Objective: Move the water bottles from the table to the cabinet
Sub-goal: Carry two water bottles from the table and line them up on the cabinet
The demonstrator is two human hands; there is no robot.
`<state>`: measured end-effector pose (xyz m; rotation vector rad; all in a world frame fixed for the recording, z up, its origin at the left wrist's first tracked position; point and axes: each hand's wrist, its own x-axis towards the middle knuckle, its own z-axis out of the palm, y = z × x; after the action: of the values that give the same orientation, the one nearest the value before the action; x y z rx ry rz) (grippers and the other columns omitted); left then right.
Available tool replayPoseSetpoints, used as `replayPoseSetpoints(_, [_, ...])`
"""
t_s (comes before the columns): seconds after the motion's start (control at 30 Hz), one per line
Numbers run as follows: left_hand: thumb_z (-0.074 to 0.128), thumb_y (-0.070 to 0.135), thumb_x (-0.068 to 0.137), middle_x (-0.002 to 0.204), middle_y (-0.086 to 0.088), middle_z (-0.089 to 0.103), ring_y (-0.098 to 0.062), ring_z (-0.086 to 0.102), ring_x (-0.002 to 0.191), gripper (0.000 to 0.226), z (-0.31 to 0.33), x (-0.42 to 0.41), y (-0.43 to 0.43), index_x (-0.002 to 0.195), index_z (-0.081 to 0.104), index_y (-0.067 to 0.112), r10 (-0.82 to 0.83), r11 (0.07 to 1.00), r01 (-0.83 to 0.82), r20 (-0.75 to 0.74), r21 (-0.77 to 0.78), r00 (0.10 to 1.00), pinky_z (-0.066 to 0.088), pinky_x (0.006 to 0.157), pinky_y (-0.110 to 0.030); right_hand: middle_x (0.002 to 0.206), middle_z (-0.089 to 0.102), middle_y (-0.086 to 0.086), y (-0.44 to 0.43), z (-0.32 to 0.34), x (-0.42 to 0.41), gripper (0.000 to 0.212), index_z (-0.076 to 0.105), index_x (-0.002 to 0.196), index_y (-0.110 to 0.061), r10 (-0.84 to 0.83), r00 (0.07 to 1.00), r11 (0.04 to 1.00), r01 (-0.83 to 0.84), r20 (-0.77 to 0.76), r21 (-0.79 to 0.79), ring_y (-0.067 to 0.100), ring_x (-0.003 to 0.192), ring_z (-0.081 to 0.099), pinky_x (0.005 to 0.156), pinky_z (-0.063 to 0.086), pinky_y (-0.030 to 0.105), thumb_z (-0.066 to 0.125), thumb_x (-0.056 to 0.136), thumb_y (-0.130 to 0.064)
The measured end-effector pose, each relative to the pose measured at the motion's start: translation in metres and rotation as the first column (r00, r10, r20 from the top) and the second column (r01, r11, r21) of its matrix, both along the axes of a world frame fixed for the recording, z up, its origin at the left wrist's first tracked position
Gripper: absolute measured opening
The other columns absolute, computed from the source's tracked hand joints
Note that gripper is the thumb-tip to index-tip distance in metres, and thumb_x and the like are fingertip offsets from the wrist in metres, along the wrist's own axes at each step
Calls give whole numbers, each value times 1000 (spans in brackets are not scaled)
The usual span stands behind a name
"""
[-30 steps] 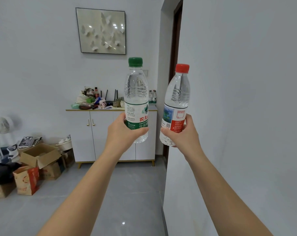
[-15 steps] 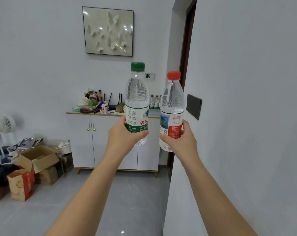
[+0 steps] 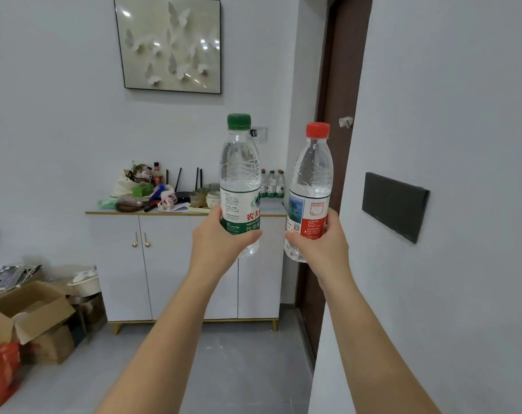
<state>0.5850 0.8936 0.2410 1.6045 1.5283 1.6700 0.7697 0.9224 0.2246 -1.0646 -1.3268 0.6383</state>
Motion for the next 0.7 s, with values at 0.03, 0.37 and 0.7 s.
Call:
replayPoseSetpoints(0.03, [86,32,63,97,23,65,11,59,87,59,2,-7,19,116,59,32,-9,1000,9,3,-2,1000,43,65,-10,94,59,-32,17,2,-6,60,46,104,-52,-12,1000,1000,12,-4,1,-6,88,62,67,43,11,86,69,-22])
replayPoseSetpoints(0.37, [87,29,62,96,21,65,8,60,88,56,6,-61,165,110,58,32,-71,997,71,4,-1,997,44,55,-3,113,62,-18,150,3,-55,74,48,131,-34,-79,997,997,80,14,-18,2,100,61,86,52,25,86,70,-20])
replayPoseSetpoints(0.7, [87,31,63,103,17,66,5,60,91,59,-19,-78,294,114,59,29,-51,998,51,0,-45,999,44,59,-7,112,64,-15,281,-21,-74,73,49,129,-32,-81,997,996,82,19,-39,5,100,64,89,57,34,86,68,-18])
